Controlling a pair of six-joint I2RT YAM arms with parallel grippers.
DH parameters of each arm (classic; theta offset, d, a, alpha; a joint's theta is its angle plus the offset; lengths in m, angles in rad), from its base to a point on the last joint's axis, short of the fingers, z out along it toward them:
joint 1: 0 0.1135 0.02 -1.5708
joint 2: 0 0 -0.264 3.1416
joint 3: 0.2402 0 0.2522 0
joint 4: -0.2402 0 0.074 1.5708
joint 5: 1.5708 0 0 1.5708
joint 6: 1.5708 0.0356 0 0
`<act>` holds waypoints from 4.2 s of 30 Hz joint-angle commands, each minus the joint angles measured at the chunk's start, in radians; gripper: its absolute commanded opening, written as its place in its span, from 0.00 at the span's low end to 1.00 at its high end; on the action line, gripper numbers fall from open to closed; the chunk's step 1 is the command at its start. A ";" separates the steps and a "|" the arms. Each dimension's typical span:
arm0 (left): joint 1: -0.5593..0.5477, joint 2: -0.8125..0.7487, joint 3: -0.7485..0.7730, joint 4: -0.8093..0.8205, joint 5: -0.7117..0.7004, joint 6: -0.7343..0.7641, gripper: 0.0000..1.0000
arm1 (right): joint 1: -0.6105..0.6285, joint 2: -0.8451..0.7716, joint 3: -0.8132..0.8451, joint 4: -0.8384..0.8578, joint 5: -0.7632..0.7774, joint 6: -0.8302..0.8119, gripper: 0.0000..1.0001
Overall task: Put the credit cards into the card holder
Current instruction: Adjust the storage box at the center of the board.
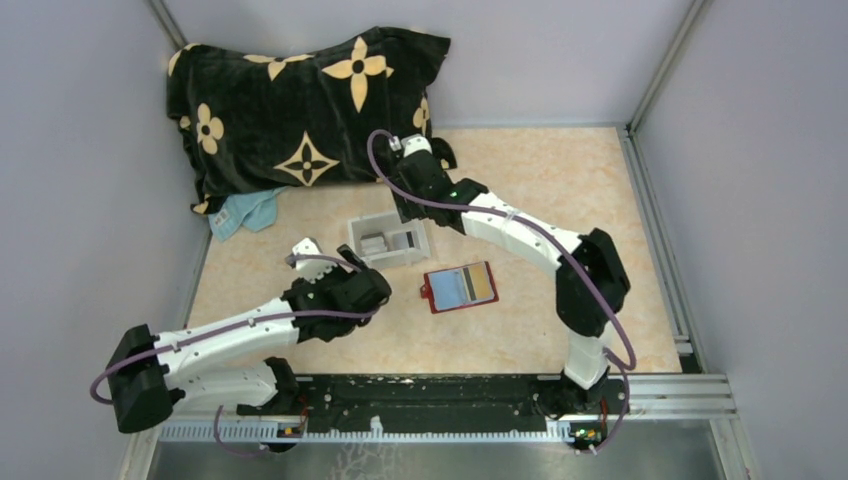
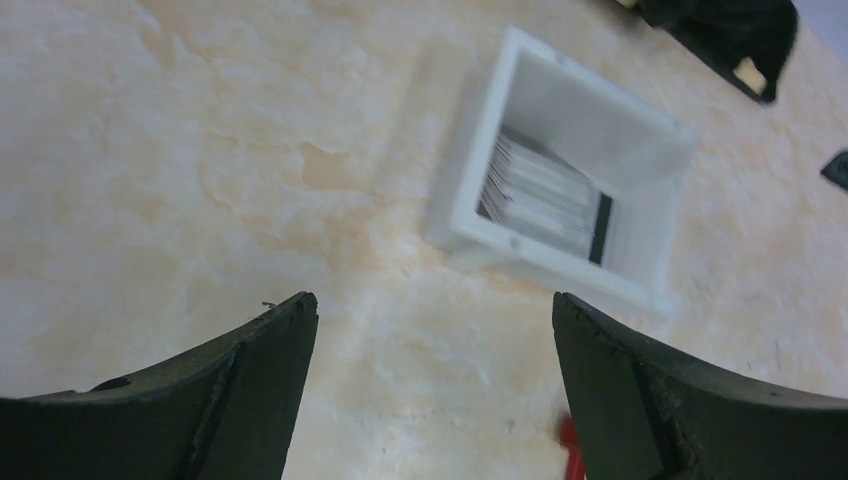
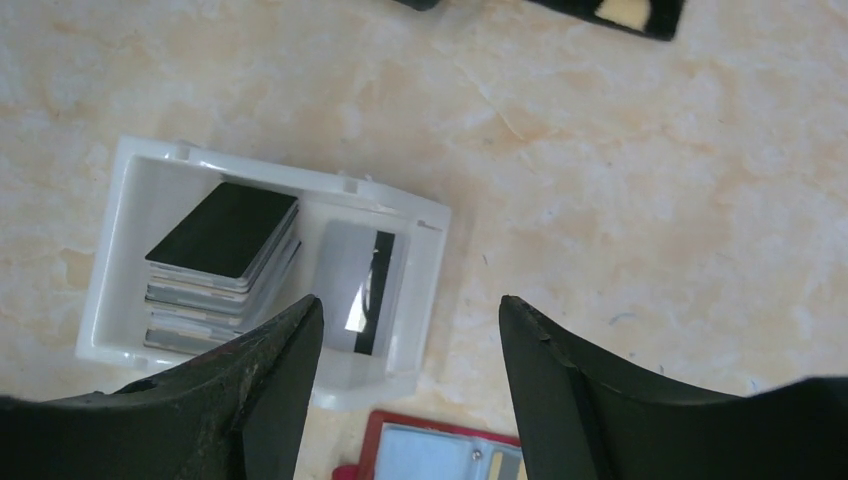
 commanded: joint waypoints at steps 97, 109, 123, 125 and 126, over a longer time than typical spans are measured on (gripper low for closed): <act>0.320 0.282 -0.023 0.414 0.330 0.240 0.76 | -0.239 -0.072 -0.337 0.197 -0.275 -0.126 0.51; 0.442 0.321 -0.028 0.638 0.457 0.406 0.75 | -0.204 -0.035 -0.060 0.069 -0.282 -0.220 0.59; 0.537 0.341 -0.042 0.750 0.598 0.476 0.90 | -0.181 0.275 0.318 -0.023 -0.467 -0.216 0.57; 0.546 0.343 -0.052 0.778 0.620 0.481 0.90 | -0.180 0.302 0.342 -0.018 -0.490 -0.208 0.57; 0.550 0.345 -0.056 0.789 0.628 0.483 0.90 | -0.180 0.314 0.357 -0.018 -0.502 -0.204 0.57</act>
